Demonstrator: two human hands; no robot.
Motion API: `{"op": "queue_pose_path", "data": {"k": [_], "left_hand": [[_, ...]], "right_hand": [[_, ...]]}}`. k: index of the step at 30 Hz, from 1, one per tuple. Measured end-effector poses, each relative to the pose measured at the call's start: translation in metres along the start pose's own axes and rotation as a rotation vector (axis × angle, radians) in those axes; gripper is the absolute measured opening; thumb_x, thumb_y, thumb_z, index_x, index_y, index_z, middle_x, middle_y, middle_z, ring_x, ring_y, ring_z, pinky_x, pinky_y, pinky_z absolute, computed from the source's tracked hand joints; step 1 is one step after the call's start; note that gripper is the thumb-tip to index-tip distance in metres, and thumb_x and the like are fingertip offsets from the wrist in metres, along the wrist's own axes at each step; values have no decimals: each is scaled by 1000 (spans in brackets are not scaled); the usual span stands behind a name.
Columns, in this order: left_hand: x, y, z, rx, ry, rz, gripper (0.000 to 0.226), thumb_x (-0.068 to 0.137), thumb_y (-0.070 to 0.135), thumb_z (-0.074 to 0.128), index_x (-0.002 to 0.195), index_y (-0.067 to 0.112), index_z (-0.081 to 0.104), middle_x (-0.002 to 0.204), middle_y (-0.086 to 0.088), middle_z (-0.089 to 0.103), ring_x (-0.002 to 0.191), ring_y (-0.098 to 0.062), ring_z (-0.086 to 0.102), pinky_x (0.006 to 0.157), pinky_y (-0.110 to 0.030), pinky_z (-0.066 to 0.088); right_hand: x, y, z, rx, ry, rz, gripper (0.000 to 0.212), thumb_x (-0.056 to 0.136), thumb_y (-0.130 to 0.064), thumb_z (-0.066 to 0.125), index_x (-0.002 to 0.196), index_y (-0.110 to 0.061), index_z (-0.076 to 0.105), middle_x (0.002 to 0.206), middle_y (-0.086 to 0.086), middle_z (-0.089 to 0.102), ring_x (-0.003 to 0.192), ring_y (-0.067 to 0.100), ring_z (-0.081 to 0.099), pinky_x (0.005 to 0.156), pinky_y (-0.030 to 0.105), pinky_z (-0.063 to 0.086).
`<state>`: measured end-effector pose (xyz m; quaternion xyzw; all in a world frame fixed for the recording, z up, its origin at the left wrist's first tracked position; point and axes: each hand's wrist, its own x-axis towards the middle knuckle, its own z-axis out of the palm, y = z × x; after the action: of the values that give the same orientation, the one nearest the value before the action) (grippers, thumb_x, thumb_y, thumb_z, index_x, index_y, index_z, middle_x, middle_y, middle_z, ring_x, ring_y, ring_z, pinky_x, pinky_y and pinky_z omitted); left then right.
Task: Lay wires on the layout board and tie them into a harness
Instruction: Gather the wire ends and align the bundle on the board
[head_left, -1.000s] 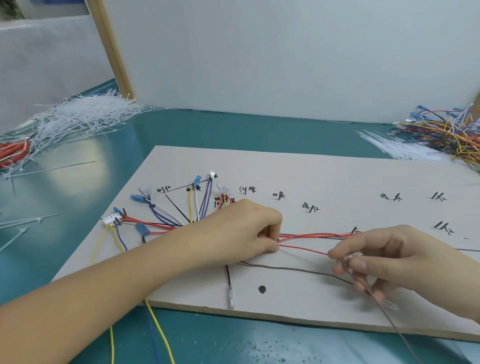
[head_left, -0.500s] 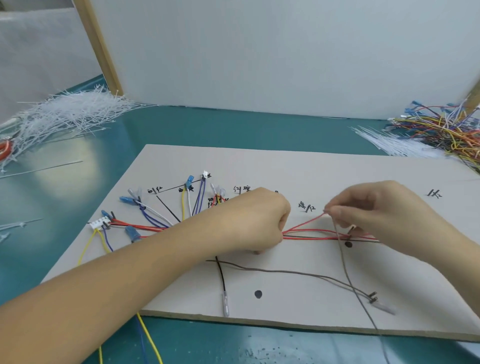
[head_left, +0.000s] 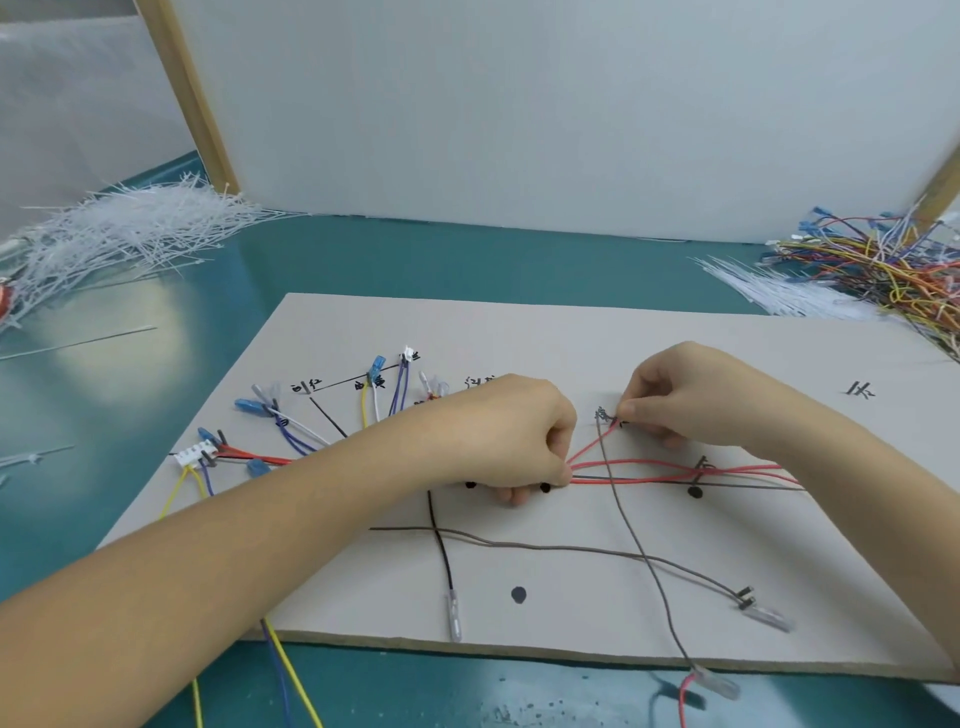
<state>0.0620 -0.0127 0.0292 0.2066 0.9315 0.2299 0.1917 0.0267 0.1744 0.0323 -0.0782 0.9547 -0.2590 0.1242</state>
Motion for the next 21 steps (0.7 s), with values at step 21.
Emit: {"op": "queue_pose_path", "data": {"k": [21], "left_hand": [[-64,51,61,537,146,577,22,87,33,50,100,15,50,102,-2,44,77,-16,27,61,-31,42]], "right_hand": [[-28,-16,16,-342,103,-332,17,88,-25,58,90,-24,75,97,-7,59,70,6,48,66,23,35]]}}
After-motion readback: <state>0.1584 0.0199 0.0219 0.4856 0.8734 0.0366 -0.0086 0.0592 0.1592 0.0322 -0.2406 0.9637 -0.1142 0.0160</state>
